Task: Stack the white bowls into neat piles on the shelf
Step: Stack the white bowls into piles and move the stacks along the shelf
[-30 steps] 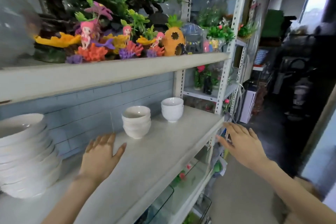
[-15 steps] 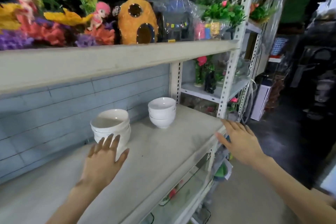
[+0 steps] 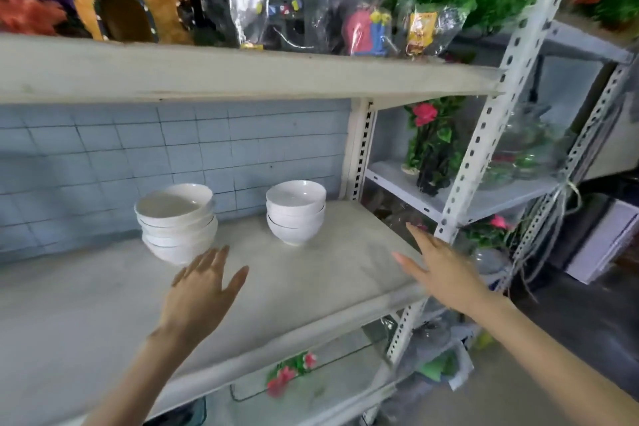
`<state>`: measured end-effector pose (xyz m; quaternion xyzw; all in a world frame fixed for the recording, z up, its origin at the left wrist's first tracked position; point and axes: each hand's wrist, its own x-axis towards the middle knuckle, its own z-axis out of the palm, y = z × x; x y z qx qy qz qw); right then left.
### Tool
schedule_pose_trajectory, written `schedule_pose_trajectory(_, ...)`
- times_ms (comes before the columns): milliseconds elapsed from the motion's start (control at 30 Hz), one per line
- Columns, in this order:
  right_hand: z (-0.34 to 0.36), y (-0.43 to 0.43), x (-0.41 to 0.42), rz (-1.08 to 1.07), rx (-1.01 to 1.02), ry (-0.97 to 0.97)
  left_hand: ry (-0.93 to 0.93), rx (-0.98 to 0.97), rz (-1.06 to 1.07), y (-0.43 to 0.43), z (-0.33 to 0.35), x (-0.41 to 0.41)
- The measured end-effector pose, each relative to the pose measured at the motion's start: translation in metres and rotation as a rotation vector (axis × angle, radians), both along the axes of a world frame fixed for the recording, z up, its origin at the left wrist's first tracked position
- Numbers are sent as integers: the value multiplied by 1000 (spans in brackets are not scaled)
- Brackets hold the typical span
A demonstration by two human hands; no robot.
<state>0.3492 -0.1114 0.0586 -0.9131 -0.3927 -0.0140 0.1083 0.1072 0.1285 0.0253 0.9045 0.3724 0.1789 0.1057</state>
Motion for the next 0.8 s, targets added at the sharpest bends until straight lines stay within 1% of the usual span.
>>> schedule_pose_trajectory(100, -1, 15, 14, 68, 22, 110, -5, -55, -3, -11, -3, 15)
schedule_pose_trajectory(233, -10, 48, 31, 203, 55, 215, 8, -106, -4, -5, 0, 38)
schedule_pose_trajectory(367, -18, 91, 47, 297, 140, 405, 55, -156, -17, 11, 7, 67)
schedule_pose_trajectory(400, -19, 102, 50, 321, 157, 451, 79, -177, -20, 15, 8, 76)
schedule_pose_trajectory(467, -21, 123, 58, 367, 170, 539, 83, -287, -53, 30, 7, 92)
schedule_pose_trajectory(533, -24, 143, 65, 403, 180, 610, 23, -414, -129, 50, 0, 109)
schedule_pose_trajectory(633, -30, 168, 78, 469, 206, 700, -122, -567, -251, 70, -12, 129)
schedule_pose_trajectory(700, -37, 181, 84, 525, 215, 758, -210, -657, -270, 76, -17, 139)
schedule_pose_trajectory(800, -46, 198, 94, 553, 242, 810, -297, -714, -276, 83, -23, 147)
